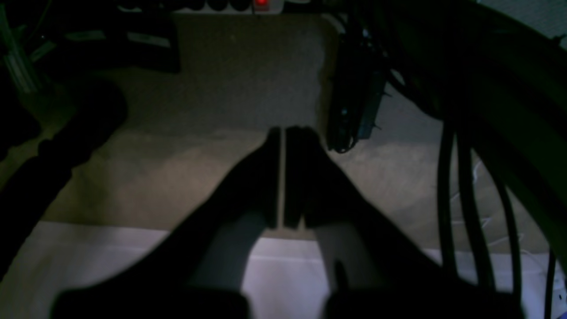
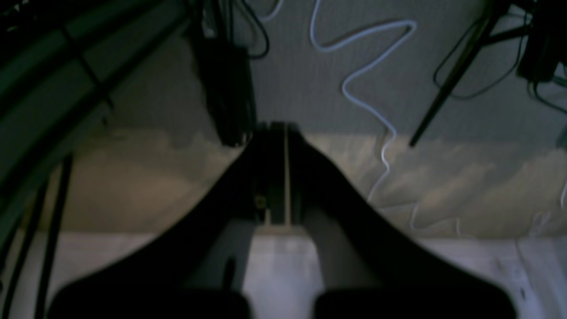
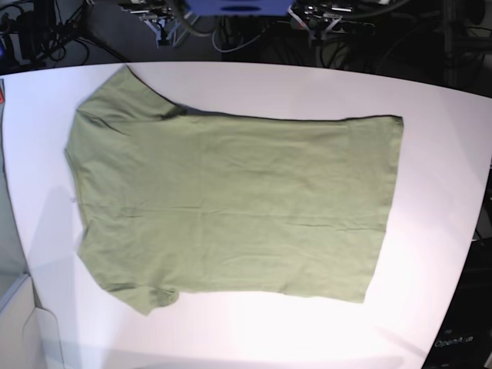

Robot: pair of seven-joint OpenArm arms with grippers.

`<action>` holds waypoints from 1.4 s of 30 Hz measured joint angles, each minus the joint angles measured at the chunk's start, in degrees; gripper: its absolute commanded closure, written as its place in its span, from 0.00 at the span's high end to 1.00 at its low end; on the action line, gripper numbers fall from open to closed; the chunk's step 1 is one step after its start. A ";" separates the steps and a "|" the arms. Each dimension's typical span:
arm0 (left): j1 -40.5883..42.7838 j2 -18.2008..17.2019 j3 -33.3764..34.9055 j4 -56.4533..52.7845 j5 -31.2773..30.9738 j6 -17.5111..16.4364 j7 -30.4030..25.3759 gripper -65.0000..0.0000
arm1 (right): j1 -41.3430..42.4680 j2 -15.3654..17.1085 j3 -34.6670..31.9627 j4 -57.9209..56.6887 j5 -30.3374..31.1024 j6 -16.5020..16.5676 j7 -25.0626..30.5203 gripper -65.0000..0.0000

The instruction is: Fold the T-shirt properly

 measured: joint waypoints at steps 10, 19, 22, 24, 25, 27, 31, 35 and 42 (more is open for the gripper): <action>7.19 -2.73 -0.33 0.94 -0.39 -0.35 -25.90 0.02 | -8.74 -0.02 -0.13 0.07 -0.02 0.04 26.82 0.00; 12.09 -5.51 -5.79 1.09 -5.92 -16.74 -43.23 0.02 | -18.67 2.19 -0.13 0.13 -0.13 0.26 55.52 0.00; 14.23 -6.03 -7.89 0.94 -8.39 -20.04 -47.36 0.02 | -21.09 2.58 0.11 0.07 0.11 0.24 61.11 0.00; 15.58 -5.95 -8.76 0.96 -8.55 -21.16 -51.74 0.02 | -22.36 2.51 0.11 0.13 0.59 0.24 64.76 0.00; 16.13 -5.99 -9.22 0.98 -8.09 -21.29 -54.36 0.02 | -22.84 2.49 0.09 0.13 0.42 0.24 66.18 0.00; 17.81 -6.36 -10.43 1.09 -8.17 -21.11 -61.44 0.02 | -24.24 2.49 0.09 0.17 0.42 0.24 69.99 0.00; 21.97 -6.93 -13.07 1.07 -8.98 -21.18 -73.92 0.02 | -26.25 2.54 0.09 0.15 0.46 0.22 72.67 0.00; 23.67 -6.56 -15.23 1.38 -8.48 -21.46 -73.09 0.02 | -26.23 2.51 0.09 0.22 0.44 0.22 72.59 0.00; 24.00 -6.58 -16.63 5.05 -8.46 -21.73 -73.70 0.02 | -27.02 3.28 0.15 3.43 0.42 0.22 72.70 0.00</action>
